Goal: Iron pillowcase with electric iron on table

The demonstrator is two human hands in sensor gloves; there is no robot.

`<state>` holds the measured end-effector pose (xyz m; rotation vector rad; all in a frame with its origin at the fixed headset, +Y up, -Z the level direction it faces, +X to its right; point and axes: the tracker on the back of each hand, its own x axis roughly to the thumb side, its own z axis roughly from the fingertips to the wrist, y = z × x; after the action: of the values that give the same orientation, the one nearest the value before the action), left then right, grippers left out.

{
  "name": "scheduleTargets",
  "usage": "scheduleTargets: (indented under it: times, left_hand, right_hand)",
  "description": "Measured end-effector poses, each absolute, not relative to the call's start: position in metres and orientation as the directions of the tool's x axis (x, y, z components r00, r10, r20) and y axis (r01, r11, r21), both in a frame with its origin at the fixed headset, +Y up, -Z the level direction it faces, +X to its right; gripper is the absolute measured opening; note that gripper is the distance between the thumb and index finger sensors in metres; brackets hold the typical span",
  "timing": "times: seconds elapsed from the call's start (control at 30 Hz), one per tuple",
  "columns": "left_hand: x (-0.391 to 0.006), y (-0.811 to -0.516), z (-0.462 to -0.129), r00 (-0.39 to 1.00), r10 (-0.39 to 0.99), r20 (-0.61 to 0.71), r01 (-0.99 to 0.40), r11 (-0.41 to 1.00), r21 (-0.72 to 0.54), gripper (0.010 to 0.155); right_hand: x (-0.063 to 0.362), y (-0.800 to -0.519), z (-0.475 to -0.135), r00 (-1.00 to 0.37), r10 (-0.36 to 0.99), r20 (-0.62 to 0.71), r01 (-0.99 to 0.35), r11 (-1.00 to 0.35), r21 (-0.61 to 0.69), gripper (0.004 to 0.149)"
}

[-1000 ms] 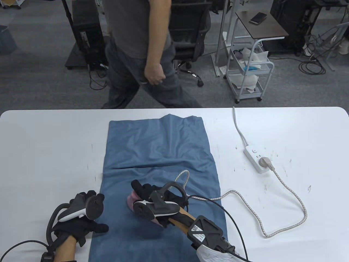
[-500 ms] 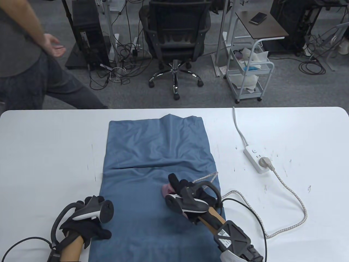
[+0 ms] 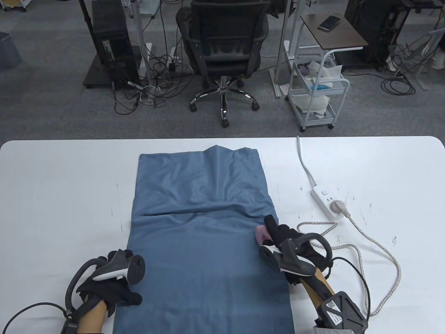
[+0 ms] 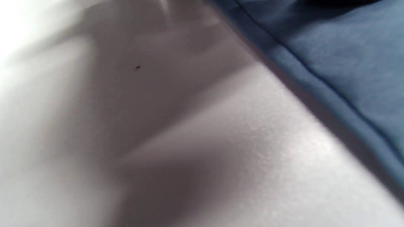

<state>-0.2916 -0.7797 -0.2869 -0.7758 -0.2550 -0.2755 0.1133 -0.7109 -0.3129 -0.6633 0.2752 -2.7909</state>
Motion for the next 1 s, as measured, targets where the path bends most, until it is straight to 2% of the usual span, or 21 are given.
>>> scheduleTargets:
  times: [0.1, 0.17, 0.27, 0.37, 0.47, 0.53, 0.6, 0.73, 0.87, 1.0]
  left_hand:
    - [-0.291, -0.78, -0.287, 0.933, -0.152, 0.325, 0.338, 0.68, -0.651, 0.11]
    - [-0.291, -0.78, -0.287, 0.932, -0.158, 0.327, 0.343, 0.678, -0.65, 0.11]
    - [-0.291, -0.78, -0.287, 0.93, -0.162, 0.33, 0.348, 0.676, -0.649, 0.111]
    - [-0.292, -0.78, -0.288, 0.922, -0.178, 0.344, 0.369, 0.672, -0.642, 0.111]
    - [-0.289, -0.78, -0.293, 0.901, -0.192, 0.39, 0.421, 0.606, -0.675, 0.111]
    - [-0.28, -0.767, -0.302, 0.868, -0.248, 0.429, 0.489, 0.576, -0.655, 0.108]
    - [-0.267, -0.756, -0.312, 0.866, -0.241, 0.438, 0.485, 0.615, -0.622, 0.109]
    - [-0.219, -0.751, -0.338, 0.86, -0.105, 0.5, 0.426, 0.687, -0.588, 0.113]
    - [-0.166, -0.764, -0.353, 0.8, 0.057, 0.597, 0.34, 0.776, -0.53, 0.112]
    - [-0.133, -0.78, -0.356, 0.752, 0.155, 0.641, 0.33, 0.753, -0.57, 0.11]
  right_hand:
    - [0.093, -0.713, -0.307, -0.837, -0.229, 0.498, 0.152, -0.97, -0.191, 0.07]
    - [0.091, -0.718, -0.31, -0.846, -0.191, 0.498, 0.142, -0.981, -0.136, 0.07]
    - [0.099, -0.724, -0.315, -0.872, -0.182, 0.455, 0.142, -0.982, -0.121, 0.07]
    - [0.118, -0.725, -0.324, -0.894, -0.265, 0.361, 0.225, -0.963, -0.149, 0.07]
    - [0.138, -0.724, -0.334, -0.936, -0.233, 0.266, 0.207, -0.971, -0.12, 0.07]
    - [0.147, -0.723, -0.337, -0.939, -0.239, 0.247, 0.214, -0.969, -0.121, 0.07]
    - [0.149, -0.722, -0.338, -0.942, -0.233, 0.243, 0.207, -0.97, -0.127, 0.07]
    - [0.147, -0.711, -0.333, -0.945, -0.222, 0.238, 0.184, -0.968, -0.173, 0.07]
    - [0.15, -0.694, -0.328, -0.962, -0.145, 0.232, 0.089, -0.968, -0.236, 0.07]
    - [0.154, -0.688, -0.326, -0.968, -0.104, 0.227, 0.043, -0.965, -0.259, 0.07]
